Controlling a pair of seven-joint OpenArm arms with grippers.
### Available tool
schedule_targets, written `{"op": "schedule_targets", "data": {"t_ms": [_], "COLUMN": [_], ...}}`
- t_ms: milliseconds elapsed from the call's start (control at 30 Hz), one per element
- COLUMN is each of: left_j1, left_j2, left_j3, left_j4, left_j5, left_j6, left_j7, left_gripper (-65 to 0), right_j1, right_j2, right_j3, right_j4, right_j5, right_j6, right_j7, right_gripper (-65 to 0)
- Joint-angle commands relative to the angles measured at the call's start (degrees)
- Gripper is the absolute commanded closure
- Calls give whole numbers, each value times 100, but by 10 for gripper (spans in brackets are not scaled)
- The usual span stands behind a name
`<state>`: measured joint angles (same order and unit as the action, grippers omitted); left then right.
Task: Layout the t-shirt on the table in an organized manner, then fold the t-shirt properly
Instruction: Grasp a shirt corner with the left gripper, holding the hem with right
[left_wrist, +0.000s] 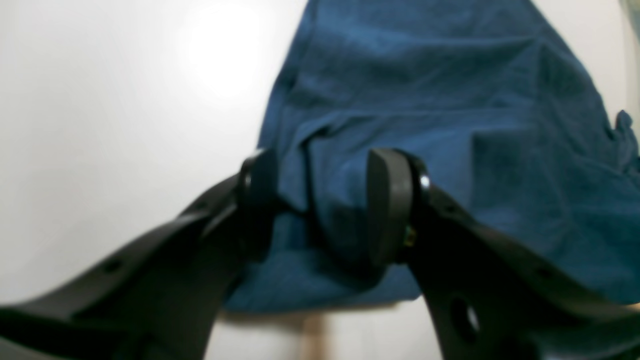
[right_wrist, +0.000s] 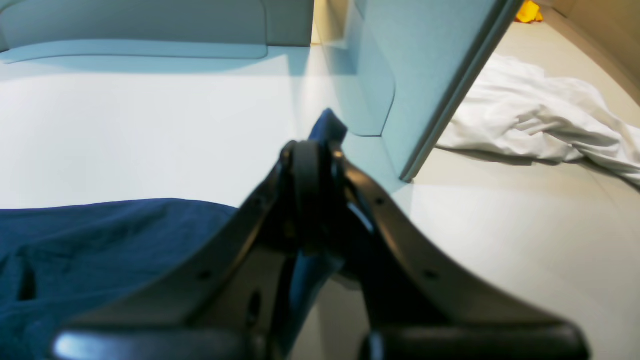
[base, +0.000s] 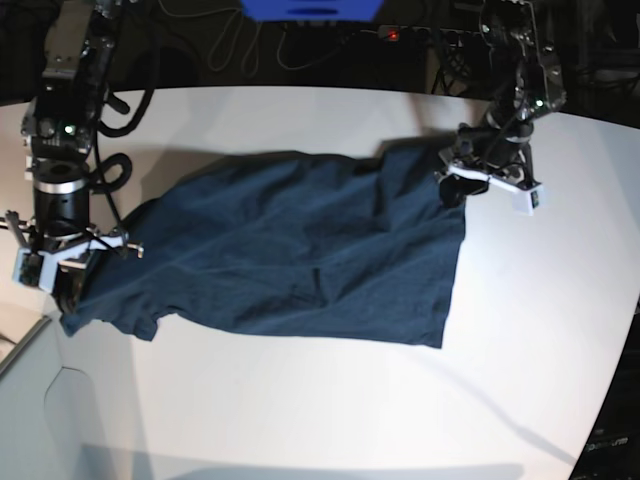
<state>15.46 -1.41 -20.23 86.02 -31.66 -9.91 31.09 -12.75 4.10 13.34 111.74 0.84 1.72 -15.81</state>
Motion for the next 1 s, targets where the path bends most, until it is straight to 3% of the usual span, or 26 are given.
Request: {"op": "schedule_targets", "data": {"t_ms": [0, 767, 967], "left_j1": [-21, -153, -144], "left_j2": [-30, 14, 22], "left_j3": [-12, -4, -4], "left_j4": [106, -334, -281], "left_j5": [-56, -56, -56], "left_j6": [-51, -59, -77], "left_j7": [-89, -89, -89], "left_gripper": [-283, -282, -233], "right_j1": [40, -48, -48], "right_j2": [52, 43, 43], "right_j3": [-2, 15, 15], "right_j4": [92, 92, 92], "right_j5": [-18, -18, -18], "right_j6": [-18, -18, -18], "right_j7": [188, 179, 170], "right_gripper": [0, 0, 0]}}
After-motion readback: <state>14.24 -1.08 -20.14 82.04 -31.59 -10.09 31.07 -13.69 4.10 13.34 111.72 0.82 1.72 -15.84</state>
